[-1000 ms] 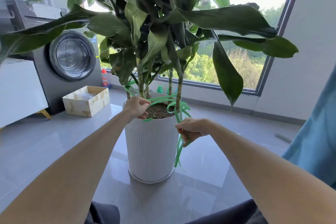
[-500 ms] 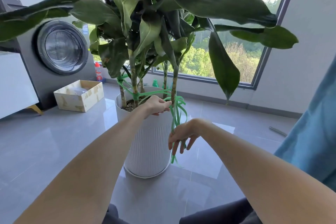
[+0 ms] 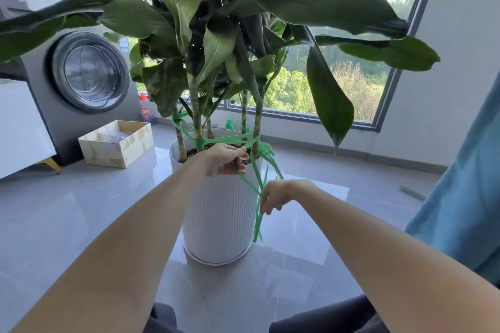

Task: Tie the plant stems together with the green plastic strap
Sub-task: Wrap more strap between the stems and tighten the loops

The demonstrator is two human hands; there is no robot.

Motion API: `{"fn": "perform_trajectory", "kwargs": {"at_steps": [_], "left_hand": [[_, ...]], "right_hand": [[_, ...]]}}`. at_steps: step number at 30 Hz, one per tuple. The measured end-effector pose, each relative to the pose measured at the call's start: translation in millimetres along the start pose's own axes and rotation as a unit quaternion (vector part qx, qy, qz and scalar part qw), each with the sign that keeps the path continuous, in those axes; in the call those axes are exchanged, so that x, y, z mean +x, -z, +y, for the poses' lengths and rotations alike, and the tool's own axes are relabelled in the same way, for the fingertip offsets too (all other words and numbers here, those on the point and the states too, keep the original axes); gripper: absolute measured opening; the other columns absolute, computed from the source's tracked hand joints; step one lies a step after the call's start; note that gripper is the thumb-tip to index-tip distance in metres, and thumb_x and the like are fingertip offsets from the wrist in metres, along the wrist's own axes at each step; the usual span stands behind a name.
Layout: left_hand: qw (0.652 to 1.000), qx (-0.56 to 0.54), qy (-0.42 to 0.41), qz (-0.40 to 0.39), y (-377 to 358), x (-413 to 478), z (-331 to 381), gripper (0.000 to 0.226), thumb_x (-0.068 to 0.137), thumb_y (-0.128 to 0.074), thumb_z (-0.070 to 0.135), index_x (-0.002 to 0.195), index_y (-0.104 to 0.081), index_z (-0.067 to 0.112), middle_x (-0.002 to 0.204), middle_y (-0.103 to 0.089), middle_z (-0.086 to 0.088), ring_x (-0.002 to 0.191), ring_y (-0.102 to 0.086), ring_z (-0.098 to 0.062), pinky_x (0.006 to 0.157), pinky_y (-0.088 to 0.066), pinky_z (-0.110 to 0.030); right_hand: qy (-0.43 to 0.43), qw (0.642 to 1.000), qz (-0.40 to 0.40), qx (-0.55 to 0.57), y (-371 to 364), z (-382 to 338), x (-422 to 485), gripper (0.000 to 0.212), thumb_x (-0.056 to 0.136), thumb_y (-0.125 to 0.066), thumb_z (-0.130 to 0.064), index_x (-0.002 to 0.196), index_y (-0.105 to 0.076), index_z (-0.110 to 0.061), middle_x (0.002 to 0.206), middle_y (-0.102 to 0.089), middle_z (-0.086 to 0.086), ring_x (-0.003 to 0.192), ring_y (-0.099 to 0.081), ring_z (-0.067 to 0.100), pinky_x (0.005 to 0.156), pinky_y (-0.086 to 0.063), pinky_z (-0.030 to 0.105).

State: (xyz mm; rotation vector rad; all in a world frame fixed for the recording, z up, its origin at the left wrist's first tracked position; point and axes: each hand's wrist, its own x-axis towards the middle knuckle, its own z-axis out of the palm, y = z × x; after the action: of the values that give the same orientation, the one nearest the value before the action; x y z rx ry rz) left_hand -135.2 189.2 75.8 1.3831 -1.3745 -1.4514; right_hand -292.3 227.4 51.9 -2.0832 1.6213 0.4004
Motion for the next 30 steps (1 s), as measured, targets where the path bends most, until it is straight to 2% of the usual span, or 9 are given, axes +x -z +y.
{"fn": "perform_trajectory", "kwargs": {"at_steps": [3,8,11,14,19,21,22,24,30], "left_hand": [[1.0,0.026,-0.005,0.017,13,-6,-1,0.02,0.096,-0.053,0.015,0.099,-0.066,0.0,0.064,-0.047,-0.003,0.052,-0.047,-0.011,0.059,-0.059,-0.026],[0.993,0.101,-0.032,0.057,22,-14,1,0.018,0.091,-0.061,0.017,0.099,-0.07,0.004,0.073,-0.062,-0.001,0.052,-0.05,-0.007,0.051,-0.052,-0.014],[0.995,0.067,-0.019,0.07,27,-14,2,0.019,0.086,-0.068,0.019,0.096,-0.072,0.003,0.075,-0.069,0.0,0.044,-0.05,-0.003,0.051,-0.05,-0.013],[0.994,0.066,-0.005,0.087,31,-17,1,0.016,0.083,-0.071,0.02,0.088,-0.073,0.006,0.065,-0.07,0.004,0.04,-0.048,-0.002,0.045,-0.046,-0.013],[0.99,0.097,-0.012,0.105,39,-20,-3,0.015,0.085,-0.07,0.025,0.079,-0.073,0.012,0.052,-0.065,0.009,0.044,-0.041,-0.005,0.046,-0.039,-0.016],[0.987,0.116,-0.022,0.113,40,-20,-2,0.015,0.084,-0.07,0.027,0.079,-0.074,0.012,0.057,-0.066,0.008,0.05,-0.042,-0.006,0.05,-0.039,-0.017],[0.985,0.125,-0.026,0.117,39,-20,-2,0.016,0.083,-0.07,0.027,0.082,-0.074,0.012,0.063,-0.067,0.006,0.052,-0.043,-0.007,0.051,-0.039,-0.018],[0.984,0.126,-0.028,0.123,39,-20,-2,0.018,0.083,-0.07,0.028,0.086,-0.074,0.01,0.07,-0.065,0.002,0.055,-0.043,-0.008,0.053,-0.038,-0.019],[0.986,0.117,-0.028,0.116,41,-20,-4,0.016,0.086,-0.068,0.025,0.082,-0.073,0.01,0.058,-0.066,0.007,0.037,-0.035,-0.004,0.043,-0.032,-0.015]], "right_hand": [[-0.03,0.99,0.118,-0.068,4,11,0,0.021,0.092,-0.056,-0.025,0.098,-0.072,-0.013,0.096,-0.073,-0.004,0.085,-0.064,0.011,0.09,-0.042,0.031],[0.027,0.991,0.084,0.105,8,4,-8,0.034,0.1,-0.045,-0.028,0.077,-0.063,-0.01,0.072,-0.07,0.003,0.042,-0.057,0.006,0.052,-0.047,0.019],[0.026,0.994,0.093,0.042,9,-3,-9,0.034,0.098,-0.048,-0.032,0.074,-0.066,-0.016,0.065,-0.067,-0.007,0.041,-0.049,0.001,0.042,-0.04,0.012],[0.003,0.991,0.134,-0.014,8,-3,-6,0.026,0.094,-0.053,-0.032,0.083,-0.071,-0.016,0.08,-0.071,-0.005,0.065,-0.062,0.008,0.077,-0.051,0.023],[-0.004,0.951,0.271,-0.149,10,-1,-7,0.032,0.102,-0.036,-0.03,0.078,-0.052,-0.015,0.07,-0.047,-0.003,0.096,-0.057,0.023,0.118,-0.008,0.042],[0.041,0.942,0.309,-0.127,11,-1,-8,0.035,0.104,-0.03,-0.03,0.083,-0.051,-0.012,0.073,-0.051,-0.001,0.094,-0.058,0.024,0.107,-0.031,0.043],[0.054,0.942,0.316,-0.098,12,-1,-9,0.036,0.104,-0.029,-0.03,0.087,-0.054,-0.01,0.077,-0.058,0.002,0.088,-0.059,0.025,0.086,-0.043,0.039],[0.055,0.958,0.28,-0.039,13,-1,-9,0.039,0.104,-0.027,-0.029,0.095,-0.056,-0.005,0.089,-0.068,0.008,0.066,-0.059,0.021,0.056,-0.04,0.029],[0.006,0.996,0.064,0.066,7,-5,-1,0.037,0.102,-0.038,-0.033,0.074,-0.051,-0.012,0.063,-0.06,0.001,0.046,-0.047,0.012,0.041,-0.036,0.02]]}}
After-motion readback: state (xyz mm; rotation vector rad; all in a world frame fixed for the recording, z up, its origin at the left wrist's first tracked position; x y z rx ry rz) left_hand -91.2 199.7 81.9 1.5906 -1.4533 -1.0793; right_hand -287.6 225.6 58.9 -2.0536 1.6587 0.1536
